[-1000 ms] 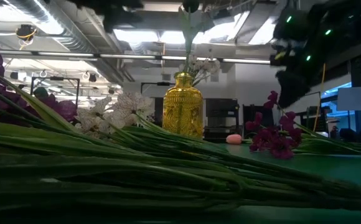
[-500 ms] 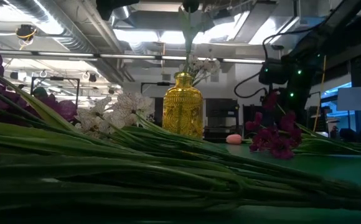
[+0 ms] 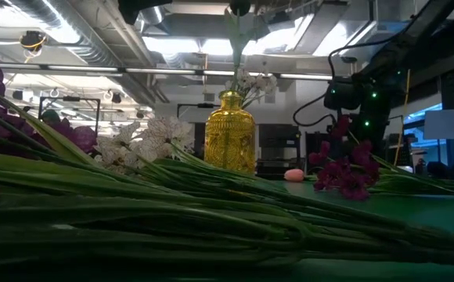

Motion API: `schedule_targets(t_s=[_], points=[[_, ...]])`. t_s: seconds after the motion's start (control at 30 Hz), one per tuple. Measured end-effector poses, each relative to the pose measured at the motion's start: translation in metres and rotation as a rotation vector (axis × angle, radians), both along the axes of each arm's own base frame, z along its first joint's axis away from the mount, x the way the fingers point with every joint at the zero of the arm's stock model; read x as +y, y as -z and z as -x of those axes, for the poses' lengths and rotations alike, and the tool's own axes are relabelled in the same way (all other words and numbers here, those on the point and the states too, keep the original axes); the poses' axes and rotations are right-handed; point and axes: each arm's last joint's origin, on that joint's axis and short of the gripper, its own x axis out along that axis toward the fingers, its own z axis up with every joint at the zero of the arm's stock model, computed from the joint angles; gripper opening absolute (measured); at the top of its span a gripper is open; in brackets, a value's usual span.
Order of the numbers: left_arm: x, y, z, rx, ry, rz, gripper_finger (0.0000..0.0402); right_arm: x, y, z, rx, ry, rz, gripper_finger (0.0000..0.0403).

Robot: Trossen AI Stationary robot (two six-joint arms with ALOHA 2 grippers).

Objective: Sort flowers into vase by color
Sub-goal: Put the top pink flower into the transparent vase

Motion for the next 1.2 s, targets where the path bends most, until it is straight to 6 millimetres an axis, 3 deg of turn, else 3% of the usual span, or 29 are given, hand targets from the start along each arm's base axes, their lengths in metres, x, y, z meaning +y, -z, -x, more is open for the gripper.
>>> schedule_targets(t_s=[0.37,0.87,1.2], points=[[-0.001,0.0,0.0,0.0,0.006,0.0,0.0208,0.004,0.001,-0.001,-0.061,-0.016,-0.102,0.0086],[-0.001,0.0,0.0,0.0,0.004,0.003,0.0208,0.009,0.002,0.003,-0.036,-0.024,-0.165,0.0009],[-0.001,0.0,0.0,0.0,-0.001,0.001,0.0208,0.015,-0.004,0.008,-0.049,-0.034,-0.205,0.0003]])
